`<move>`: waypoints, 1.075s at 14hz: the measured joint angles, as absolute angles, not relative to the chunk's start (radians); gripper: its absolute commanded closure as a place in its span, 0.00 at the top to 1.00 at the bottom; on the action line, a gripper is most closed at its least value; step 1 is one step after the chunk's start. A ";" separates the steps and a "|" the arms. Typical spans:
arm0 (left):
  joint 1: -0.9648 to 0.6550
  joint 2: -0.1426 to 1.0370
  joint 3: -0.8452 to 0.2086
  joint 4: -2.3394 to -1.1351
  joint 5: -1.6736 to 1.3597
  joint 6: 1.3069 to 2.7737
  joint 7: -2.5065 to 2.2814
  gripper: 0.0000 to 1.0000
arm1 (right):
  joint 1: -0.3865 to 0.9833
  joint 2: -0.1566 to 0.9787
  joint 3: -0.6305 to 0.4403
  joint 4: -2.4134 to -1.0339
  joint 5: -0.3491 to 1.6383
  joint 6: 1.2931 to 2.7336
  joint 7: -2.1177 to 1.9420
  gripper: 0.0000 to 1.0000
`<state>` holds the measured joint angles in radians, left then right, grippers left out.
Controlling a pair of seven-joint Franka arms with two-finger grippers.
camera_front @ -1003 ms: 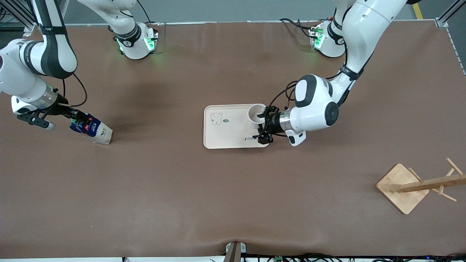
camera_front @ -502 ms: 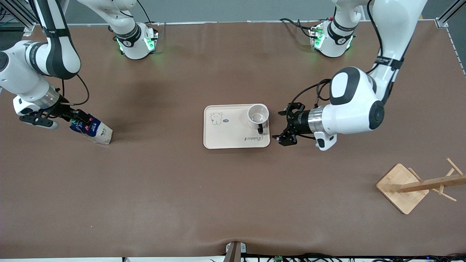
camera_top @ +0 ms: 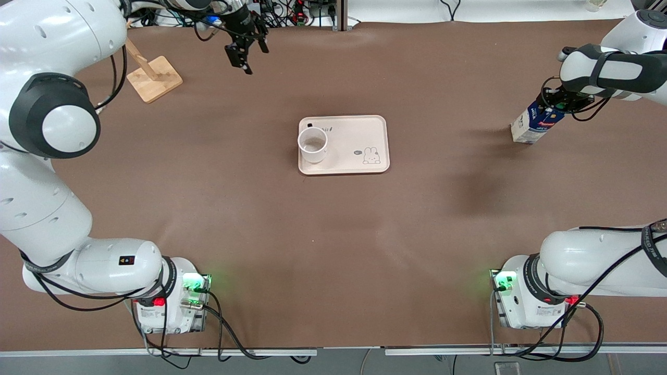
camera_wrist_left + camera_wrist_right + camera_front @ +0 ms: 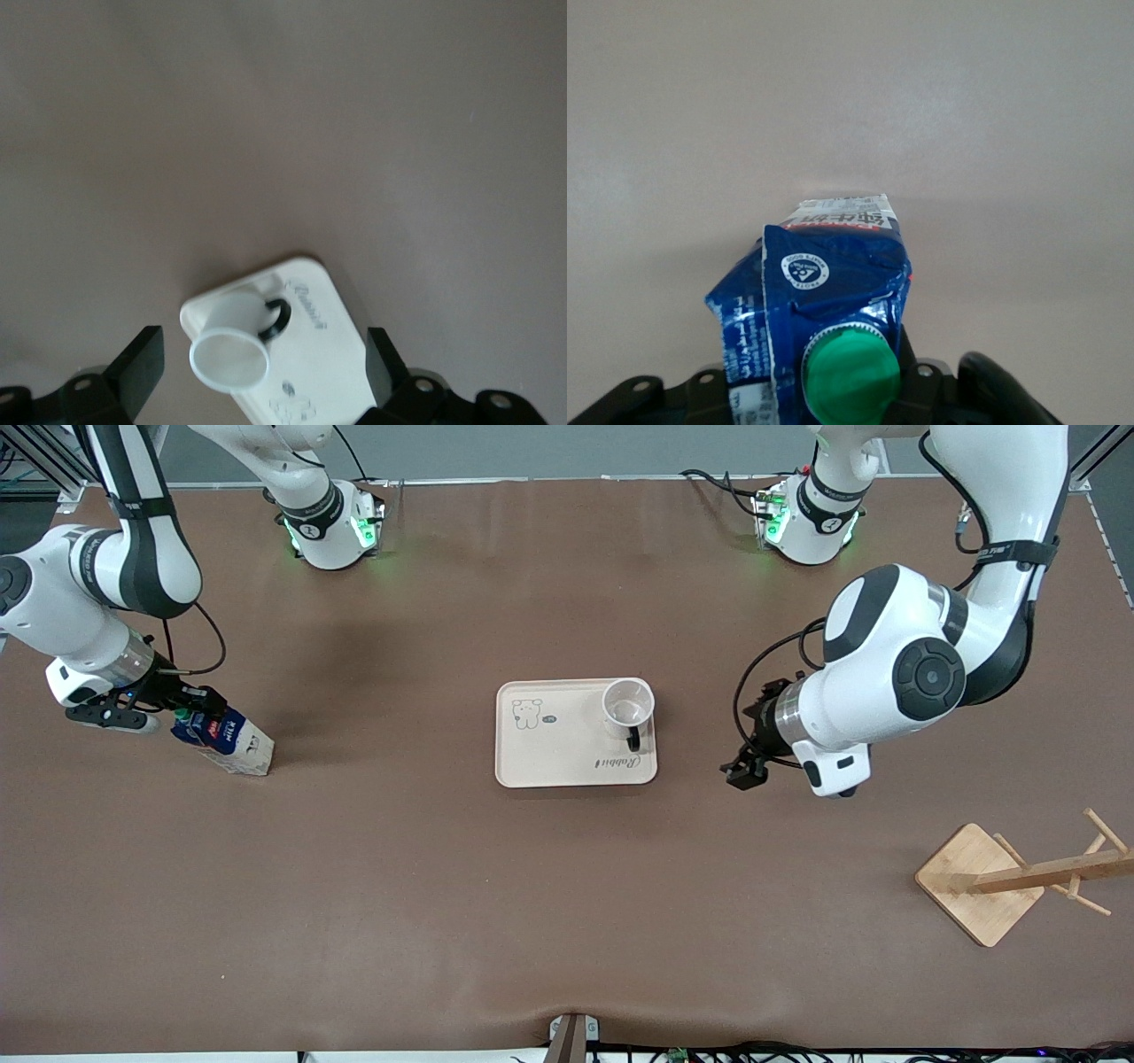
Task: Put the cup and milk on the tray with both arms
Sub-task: 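Lift the carton toward the tray while the left gripper withdraws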
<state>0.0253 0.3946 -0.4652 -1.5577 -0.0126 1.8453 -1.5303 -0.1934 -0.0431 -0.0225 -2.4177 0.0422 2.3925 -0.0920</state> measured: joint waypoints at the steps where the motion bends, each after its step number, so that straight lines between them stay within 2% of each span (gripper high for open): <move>1: 0.025 0.396 -0.465 -1.550 0.039 1.845 -1.523 1.00 | -0.193 -0.043 -0.022 -2.416 0.045 2.385 -0.096 0.00; 4: 0.025 0.396 -0.465 -1.536 0.144 1.844 -1.425 1.00 | -0.192 -0.047 -0.017 -2.389 0.050 2.291 -0.110 0.00; 7: 0.040 0.396 -0.463 -1.514 0.224 1.841 -1.321 1.00 | -0.157 -0.055 -0.004 -2.246 0.061 2.020 -0.113 0.00; 9: 0.070 0.395 -0.462 -1.488 0.232 1.820 -1.239 1.00 | -0.097 -0.060 0.000 -2.134 0.103 1.899 -0.113 0.00; 11: 0.105 0.393 -0.461 -1.454 0.234 1.778 -1.143 1.00 | -0.036 -0.062 0.003 -2.068 0.152 1.850 -0.098 0.00; 15: 0.188 0.362 -0.462 -1.417 0.233 1.731 -0.898 1.00 | 0.137 -0.062 0.007 -1.904 0.173 1.657 0.135 0.00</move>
<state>0.1885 0.3621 -0.4619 -1.4173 0.2331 1.7310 -0.8980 0.1373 -0.0617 0.0067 -1.9045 0.1729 1.6566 0.1352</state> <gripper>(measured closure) 0.000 0.498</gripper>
